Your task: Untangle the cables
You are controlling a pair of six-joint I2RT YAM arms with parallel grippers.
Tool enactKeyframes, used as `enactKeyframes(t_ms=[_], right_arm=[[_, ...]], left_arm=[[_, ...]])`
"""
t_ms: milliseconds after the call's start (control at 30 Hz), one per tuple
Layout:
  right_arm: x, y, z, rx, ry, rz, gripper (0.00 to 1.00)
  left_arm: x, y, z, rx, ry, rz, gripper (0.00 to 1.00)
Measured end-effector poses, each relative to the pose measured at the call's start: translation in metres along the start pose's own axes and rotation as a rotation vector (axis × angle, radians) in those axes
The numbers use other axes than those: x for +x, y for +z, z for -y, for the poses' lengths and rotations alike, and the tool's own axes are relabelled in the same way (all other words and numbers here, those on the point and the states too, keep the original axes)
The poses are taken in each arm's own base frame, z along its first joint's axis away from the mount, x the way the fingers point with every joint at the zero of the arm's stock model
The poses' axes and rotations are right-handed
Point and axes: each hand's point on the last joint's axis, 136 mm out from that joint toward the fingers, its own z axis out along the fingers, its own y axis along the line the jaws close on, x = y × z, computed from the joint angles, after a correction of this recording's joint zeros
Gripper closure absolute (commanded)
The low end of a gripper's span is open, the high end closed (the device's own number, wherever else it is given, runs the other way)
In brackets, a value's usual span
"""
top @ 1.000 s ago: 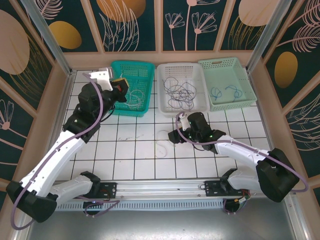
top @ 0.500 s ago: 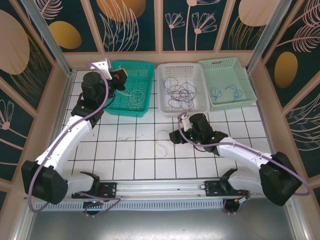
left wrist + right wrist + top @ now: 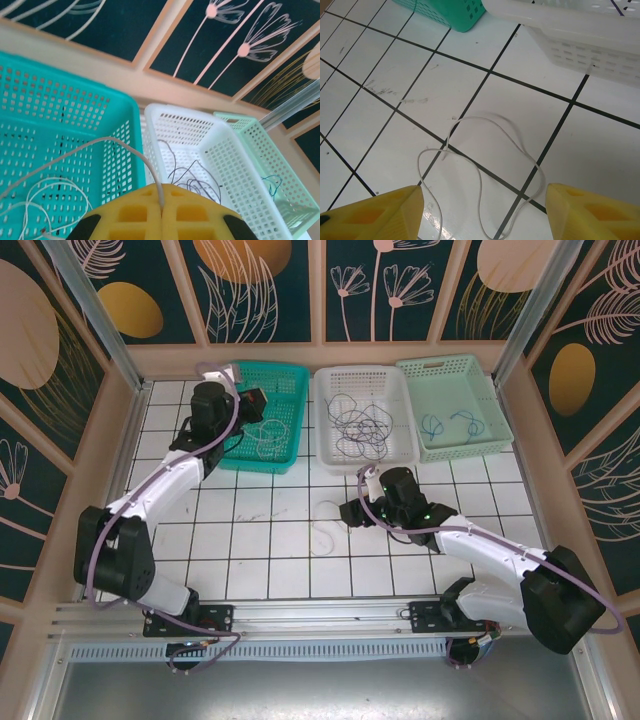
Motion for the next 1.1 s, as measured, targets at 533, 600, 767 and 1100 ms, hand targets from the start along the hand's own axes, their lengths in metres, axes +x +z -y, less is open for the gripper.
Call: enactKeyframes(t_ms=[533, 600, 767, 1100], right_arm=[[0.007, 0.002, 0.005, 0.021, 0.033, -0.029, 0.33], [0.010, 0.004, 0.006, 0.025, 0.036, -0.041, 0.33], [0.016, 0.016, 0.007, 0.020, 0.049, -0.093, 0.33], [0.042, 0.050, 0.028, 0.122, 0.089, -0.303, 0.36]], left_arm=[[0.027, 0.015, -0.019, -0.047, -0.113, -0.075, 0.01], [0.027, 0.010, -0.018, -0.052, -0.115, -0.083, 0.01], [0.013, -0.015, -0.004, -0.029, -0.103, -0.051, 0.01], [0.033, -0.064, -0.007, -0.033, -0.088, -0.050, 0.01]])
